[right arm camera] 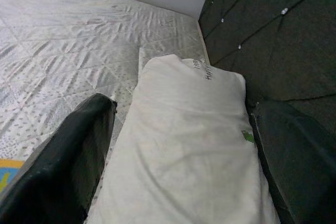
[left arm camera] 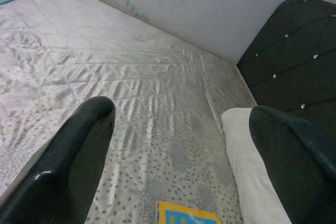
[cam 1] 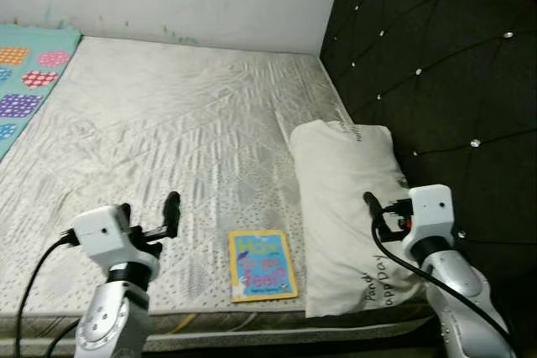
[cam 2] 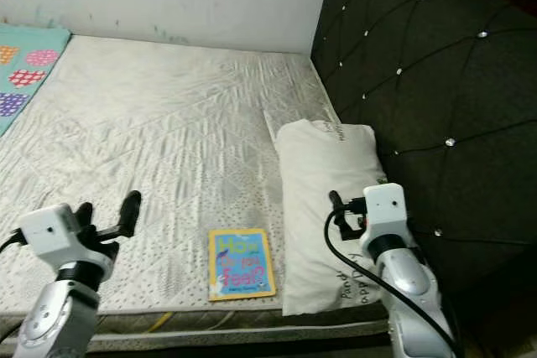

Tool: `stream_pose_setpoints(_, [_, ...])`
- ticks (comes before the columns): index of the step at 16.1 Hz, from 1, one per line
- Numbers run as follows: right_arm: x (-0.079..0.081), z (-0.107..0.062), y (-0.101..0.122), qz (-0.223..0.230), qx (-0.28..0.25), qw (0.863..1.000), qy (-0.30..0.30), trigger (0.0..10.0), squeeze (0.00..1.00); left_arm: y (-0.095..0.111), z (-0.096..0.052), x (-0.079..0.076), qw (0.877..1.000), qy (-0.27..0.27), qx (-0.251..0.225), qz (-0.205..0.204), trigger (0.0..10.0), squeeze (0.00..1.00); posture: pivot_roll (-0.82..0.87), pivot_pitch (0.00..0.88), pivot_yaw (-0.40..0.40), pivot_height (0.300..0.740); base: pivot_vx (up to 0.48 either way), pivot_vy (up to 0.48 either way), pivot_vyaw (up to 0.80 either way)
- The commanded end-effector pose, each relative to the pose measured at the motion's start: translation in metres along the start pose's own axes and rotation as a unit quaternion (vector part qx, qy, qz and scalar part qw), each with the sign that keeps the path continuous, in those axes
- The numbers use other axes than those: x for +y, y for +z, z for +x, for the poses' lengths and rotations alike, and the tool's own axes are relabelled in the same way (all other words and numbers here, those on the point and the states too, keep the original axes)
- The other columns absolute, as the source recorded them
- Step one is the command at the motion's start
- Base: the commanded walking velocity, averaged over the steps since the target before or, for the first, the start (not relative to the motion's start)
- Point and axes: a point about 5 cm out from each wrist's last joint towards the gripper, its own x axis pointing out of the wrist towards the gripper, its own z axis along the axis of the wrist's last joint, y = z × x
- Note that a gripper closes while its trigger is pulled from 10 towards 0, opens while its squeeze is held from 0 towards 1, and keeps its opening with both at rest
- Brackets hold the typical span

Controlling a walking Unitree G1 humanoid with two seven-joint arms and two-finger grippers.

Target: Clean up the room

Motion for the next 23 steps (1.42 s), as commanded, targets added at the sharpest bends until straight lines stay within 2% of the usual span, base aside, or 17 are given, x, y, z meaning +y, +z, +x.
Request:
stream_pose_setpoints(1, [0.001, 0.0, -0.004, -0.004, 0.013, 1.0, -0.002, 10.0, 0.0, -0.003, 0.0, 0.001, 1.0, 0.003, 0.01, 0.0, 10.0, 0.0, -0.01, 0.049, -0.08, 0.74, 0.0, 0.48, 0.0])
stream_pose_setpoints(5, [0.003, 0.0, -0.001, -0.052, -0.019, 0.998, 0.006, 10.0, 0.0, -0.004, 0.0, 0.001, 1.0, 0.003, 0.012, -0.005, 10.0, 0.0, -0.02, 0.054, -0.079, 0.74, 0.0, 0.48, 0.0])
stream_pose_setpoints(7, [0.003, 0.0, -0.001, -0.039, -0.021, 0.999, 0.019, 10.0, 0.0, -0.004, 0.0, 0.0, 1.0, 0.002, 0.012, -0.005, 10.0, 0.0, -0.02, 0.055, -0.079, 0.74, 0.0, 0.48, 0.0])
stream_pose_setpoints(8, [0.004, -0.001, -0.001, -0.013, -0.011, 1.0, 0.026, 10.0, 0.0, -0.004, 0.0, 0.0, 1.0, 0.002, 0.013, -0.006, 10.0, 0.0, -0.02, 0.056, -0.079, 0.74, 0.0, 0.48, 0.0])
stream_pose_setpoints(10, [0.005, -0.002, 0.0, -0.017, -0.018, 0.999, 0.034, 10.0, 0.0, -0.004, 0.0, 0.0, 1.0, 0.004, 0.012, -0.006, 10.0, 0.0, -0.02, 0.055, -0.081, 0.74, 0.0, 0.48, 0.0])
stream_pose_setpoints(13, [0.009, -0.003, 0.001, 0.01, -0.021, 0.998, 0.059, 10.0, 0.0, -0.005, 0.001, 0.001, 1.0, 0.011, 0.012, -0.007, 10.0, 0.0, -0.02, 0.054, -0.081, 0.74, 0.0, 0.48, 0.0])
stream_pose_setpoints(17, [0.014, -0.003, 0.0, -0.015, -0.02, 0.997, 0.069, 10.0, 0.0, -0.005, 0.002, 0.001, 1.0, 0.013, 0.011, -0.01, 10.0, 0.0, -0.02, 0.053, -0.078, 0.74, 0.0, 0.48, 0.0])
stream_pose_setpoints(19, [0.014, -0.005, -0.001, 0.007, -0.019, 0.997, 0.07, 10.0, 0.0, -0.006, 0.003, 0.001, 1.0, 0.013, 0.011, -0.01, 10.0, 0.0, -0.02, 0.056, -0.075, 0.74, 0.0, 0.48, 0.0])
stream_pose_setpoints(23, [0.013, -0.005, -0.002, 0.014, -0.006, 0.997, 0.069, 10.0, 0.0, -0.005, 0.003, 0.001, 1.0, 0.016, 0.01, -0.008, 10.0, 0.0, -0.02, 0.058, -0.076, 0.74, 0.0, 0.48, 0.0])
